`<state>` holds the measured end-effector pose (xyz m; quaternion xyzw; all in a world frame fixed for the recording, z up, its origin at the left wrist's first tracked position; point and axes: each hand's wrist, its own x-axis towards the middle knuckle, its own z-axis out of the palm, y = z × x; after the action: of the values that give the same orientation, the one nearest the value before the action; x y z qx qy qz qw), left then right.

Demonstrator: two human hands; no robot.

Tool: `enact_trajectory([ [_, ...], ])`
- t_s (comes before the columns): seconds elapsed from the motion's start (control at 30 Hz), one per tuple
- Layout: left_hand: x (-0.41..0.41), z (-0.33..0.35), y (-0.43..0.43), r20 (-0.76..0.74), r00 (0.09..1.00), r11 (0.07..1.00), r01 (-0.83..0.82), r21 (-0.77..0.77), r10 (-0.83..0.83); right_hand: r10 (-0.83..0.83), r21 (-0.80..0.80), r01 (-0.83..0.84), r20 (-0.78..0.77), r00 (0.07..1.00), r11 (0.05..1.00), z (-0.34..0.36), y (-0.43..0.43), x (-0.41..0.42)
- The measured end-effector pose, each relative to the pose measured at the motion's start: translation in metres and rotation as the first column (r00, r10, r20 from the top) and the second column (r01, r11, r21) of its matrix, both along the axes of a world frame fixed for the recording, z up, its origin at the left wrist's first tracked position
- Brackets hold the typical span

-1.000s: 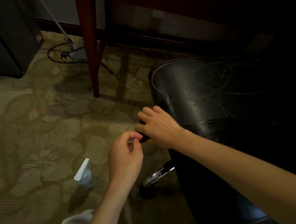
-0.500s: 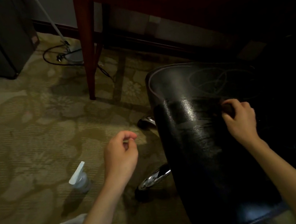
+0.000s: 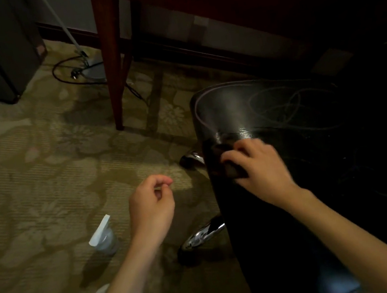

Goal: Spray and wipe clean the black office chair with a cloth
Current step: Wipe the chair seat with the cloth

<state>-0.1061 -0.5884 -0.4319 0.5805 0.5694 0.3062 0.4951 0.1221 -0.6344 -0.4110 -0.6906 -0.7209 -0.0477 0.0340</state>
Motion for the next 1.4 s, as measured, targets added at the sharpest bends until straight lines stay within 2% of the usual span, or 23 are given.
enact_trajectory([
  [0.1,0.001,0.0,-0.002,0.007,1.0,1.0,0.003,-0.01,-0.003,-0.292,0.059,0.307,-0.185,0.938,0.95,0.009,-0.042,0.055],
  [0.17,0.0,0.0,-0.002,0.017,1.0,1.0,0.01,-0.009,-0.01,-0.509,0.04,0.539,-0.274,0.816,0.842,0.014,-0.061,0.084],
  [0.23,0.0,0.001,-0.002,0.033,0.999,1.0,0.021,-0.012,-0.021,-0.625,0.012,0.66,-0.31,0.716,0.751,0.021,-0.063,0.094],
  [0.3,0.001,0.002,-0.003,0.039,0.999,0.999,0.031,-0.012,-0.031,-0.544,0.103,0.602,-0.328,0.772,0.792,0.033,-0.045,0.077],
  [0.37,0.003,0.003,-0.003,0.028,0.999,0.999,0.038,-0.009,-0.037,-0.335,0.182,0.408,-0.331,0.882,0.895,0.041,-0.014,0.039],
  [0.47,0.003,0.002,0.0,0.012,0.999,0.999,0.041,-0.024,-0.04,-0.022,0.146,0.041,-0.131,0.991,0.988,0.036,0.039,-0.027],
  [0.53,0.001,0.0,0.004,0.012,1.0,1.0,0.004,-0.02,-0.003,0.184,0.064,-0.189,0.066,0.981,0.98,0.024,0.068,-0.062],
  [0.6,-0.002,-0.001,0.008,0.014,1.0,1.0,-0.022,-0.015,0.022,0.357,-0.154,-0.325,0.296,0.886,0.933,0.009,0.085,-0.085],
  [0.67,-0.005,-0.004,0.011,0.015,1.0,1.0,-0.021,-0.016,0.021,0.464,-0.416,-0.298,0.391,0.795,0.859,-0.008,0.094,-0.088],
  [0.73,-0.006,-0.006,0.016,0.018,1.0,1.0,-0.013,-0.015,0.013,0.477,-0.523,-0.212,0.444,0.759,0.825,-0.015,0.106,-0.076],
  [0.87,-0.004,-0.012,0.025,0.021,1.0,1.0,-0.023,-0.007,0.024,0.408,-0.487,-0.147,0.489,0.771,0.861,-0.01,0.156,-0.049],
  [0.97,-0.004,-0.014,0.028,0.031,1.0,1.0,-0.002,-0.018,0.003,0.278,-0.396,-0.031,0.585,0.762,0.918,-0.005,0.209,-0.037],
  [1.1,-0.008,-0.016,0.034,0.055,0.998,1.0,-0.016,-0.02,0.018,0.184,-0.403,0.093,0.598,0.78,0.911,-0.006,0.247,-0.025],
  [1.23,-0.008,-0.018,0.04,0.068,0.997,0.998,-0.032,-0.047,0.035,0.305,-0.491,0.023,0.576,0.758,0.871,-0.015,0.22,-0.033],
  [1.4,-0.003,-0.015,0.041,0.072,0.997,0.998,-0.017,-0.066,0.022,0.557,-0.717,-0.144,0.381,0.738,0.682,-0.022,0.094,-0.066],
])
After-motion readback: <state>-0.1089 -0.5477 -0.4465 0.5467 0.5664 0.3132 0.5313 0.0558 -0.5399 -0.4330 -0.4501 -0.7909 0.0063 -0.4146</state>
